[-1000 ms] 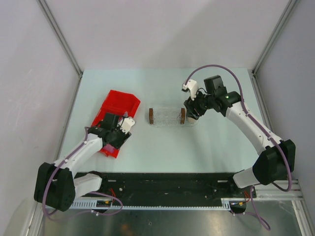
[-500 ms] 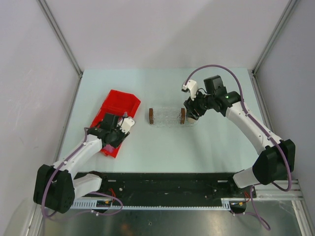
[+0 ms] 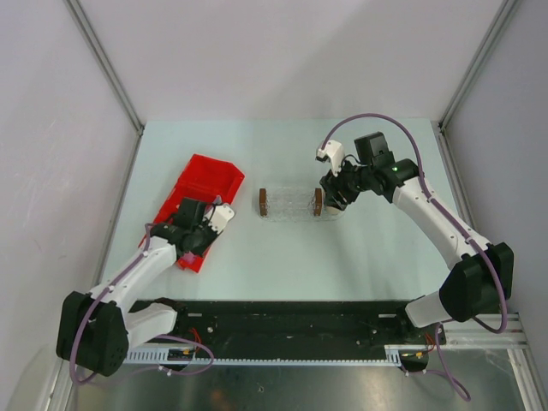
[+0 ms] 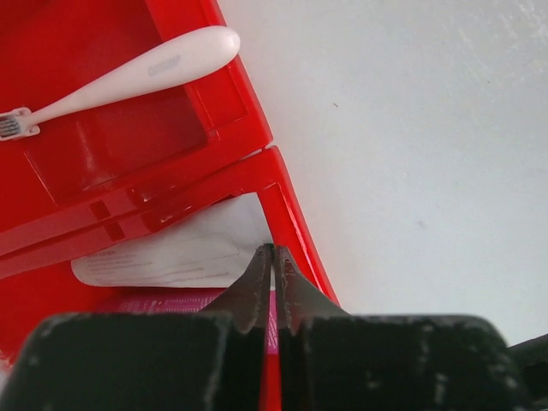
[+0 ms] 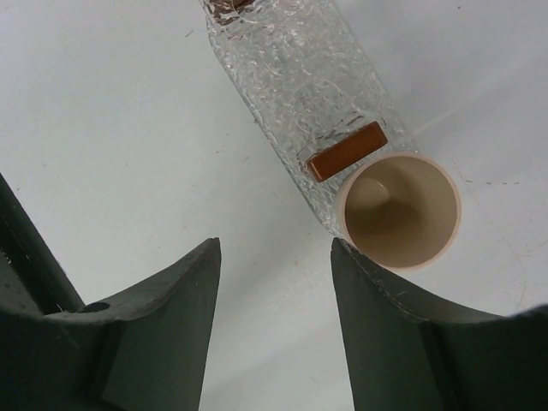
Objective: Prepare toiletry sets of a toothbrush and toothpaste on the tray
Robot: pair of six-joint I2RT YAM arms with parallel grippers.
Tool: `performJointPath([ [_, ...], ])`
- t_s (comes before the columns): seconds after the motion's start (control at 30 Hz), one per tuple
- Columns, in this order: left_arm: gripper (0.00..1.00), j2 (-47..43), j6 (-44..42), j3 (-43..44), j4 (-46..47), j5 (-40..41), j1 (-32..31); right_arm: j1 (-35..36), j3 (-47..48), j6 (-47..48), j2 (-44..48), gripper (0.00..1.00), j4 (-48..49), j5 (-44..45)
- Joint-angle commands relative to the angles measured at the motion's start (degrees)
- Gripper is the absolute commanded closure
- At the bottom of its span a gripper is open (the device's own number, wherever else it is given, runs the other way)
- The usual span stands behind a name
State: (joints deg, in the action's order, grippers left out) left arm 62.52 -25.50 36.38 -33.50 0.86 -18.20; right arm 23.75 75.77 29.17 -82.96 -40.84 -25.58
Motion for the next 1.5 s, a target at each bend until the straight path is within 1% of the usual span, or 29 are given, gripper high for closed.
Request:
performJointPath([
  [0.0,1.00,-1.4,0.0,0.1,1.2,0.1,-0.3,-0.3,-0.2,0.6,-0.3,0.41,-0.2,-1.3],
  [0.27,1.00,-3.0,-0.2,1.9,1.0,0.3,-0.4,-0.3,-0.2,0.7,-0.5,0.41,-0.4,-1.4],
  [0.5,1.00,-6.2,-0.5,4.1,0.5,2.6,-0.4,-0.3,-0.2,0.8,-0.7,0.41,-0.6,-1.6],
  [0.8,1.00,-10.7,0.7,8.8,-2.5,1.4,-0.4,-0.3,-0.2,0.4,0.2,0.41,0.1,-1.6],
  [1.1,1.00,-13.3,0.1,13.2,-4.6,4.4,-0.3,-0.3,-0.1,-0.7,1.3,0.41,1.5,-1.2],
  [1.23,1.00,-13.5,0.2,13.4,-4.8,4.8,-0.4,-0.2,-0.1,-0.8,1.3,0.40,1.6,-1.3],
  [1.37,1.00,-12.3,-0.3,11.4,-5.0,3.5,-0.4,0.0,-0.1,-0.8,1.0,0.40,1.6,-1.3],
  [1.4,0.98,-12.2,-0.4,10.2,-5.0,3.1,-0.3,-0.1,-0.1,-0.7,1.0,0.40,1.6,-1.1],
  [1.43,0.82,-11.7,-0.9,9.5,-5.0,2.7,-0.4,0.1,-0.1,-0.7,1.0,0.41,1.6,-1.1],
  [1.47,0.73,-11.5,-1.4,8.8,-5.0,2.5,-0.4,0.1,-0.1,-0.7,0.9,0.40,1.6,-1.1],
])
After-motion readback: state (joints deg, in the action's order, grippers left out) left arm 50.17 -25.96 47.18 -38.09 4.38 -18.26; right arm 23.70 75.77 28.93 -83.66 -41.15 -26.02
